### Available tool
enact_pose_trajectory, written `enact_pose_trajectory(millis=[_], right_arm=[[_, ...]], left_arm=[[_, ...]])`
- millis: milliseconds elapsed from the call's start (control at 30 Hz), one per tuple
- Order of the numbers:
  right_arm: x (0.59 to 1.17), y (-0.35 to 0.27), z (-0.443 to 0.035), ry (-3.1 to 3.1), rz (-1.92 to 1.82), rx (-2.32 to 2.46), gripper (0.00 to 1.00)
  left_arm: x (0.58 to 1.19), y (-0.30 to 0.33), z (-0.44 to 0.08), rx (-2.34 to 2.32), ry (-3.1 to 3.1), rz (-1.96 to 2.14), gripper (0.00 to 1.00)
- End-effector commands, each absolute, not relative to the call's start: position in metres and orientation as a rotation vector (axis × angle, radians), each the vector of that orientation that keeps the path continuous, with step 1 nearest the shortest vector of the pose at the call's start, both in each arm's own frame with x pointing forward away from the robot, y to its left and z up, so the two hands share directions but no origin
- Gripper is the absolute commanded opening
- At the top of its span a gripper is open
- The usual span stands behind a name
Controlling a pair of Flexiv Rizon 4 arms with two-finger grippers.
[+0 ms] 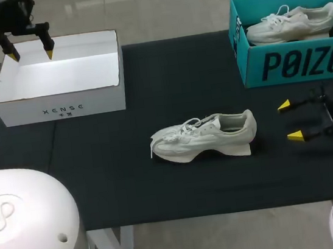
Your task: Take the shoe out of the shoebox, open the shoe tongue, remove and reinsert the insole, then place the shoe into the shoebox
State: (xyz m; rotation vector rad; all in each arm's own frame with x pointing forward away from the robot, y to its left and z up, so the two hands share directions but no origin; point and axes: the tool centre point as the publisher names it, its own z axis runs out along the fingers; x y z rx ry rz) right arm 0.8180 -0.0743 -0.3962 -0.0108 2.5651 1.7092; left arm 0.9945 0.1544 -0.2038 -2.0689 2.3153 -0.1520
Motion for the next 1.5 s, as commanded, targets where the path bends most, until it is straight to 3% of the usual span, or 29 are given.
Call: enact_pose_trajectory(millis=[33,1100,1500], right_arm=[[0.81,-0.066,-0.4,2.538,1.714,-0.015,1.0],[0.818,0.031,-0.415,2.479,1.791,-0.104,1.0],[0.813,0.037,-0.424,2.471,1.814,-0.079,1.0]], left_arm=[[0.993,0.155,-0.203,-2.068,2.313,-0.151,1.0],[0.993,0.155,-0.203,-2.068,2.313,-0.151,1.0],[0.993,0.155,-0.203,-2.068,2.313,-0.151,1.0]])
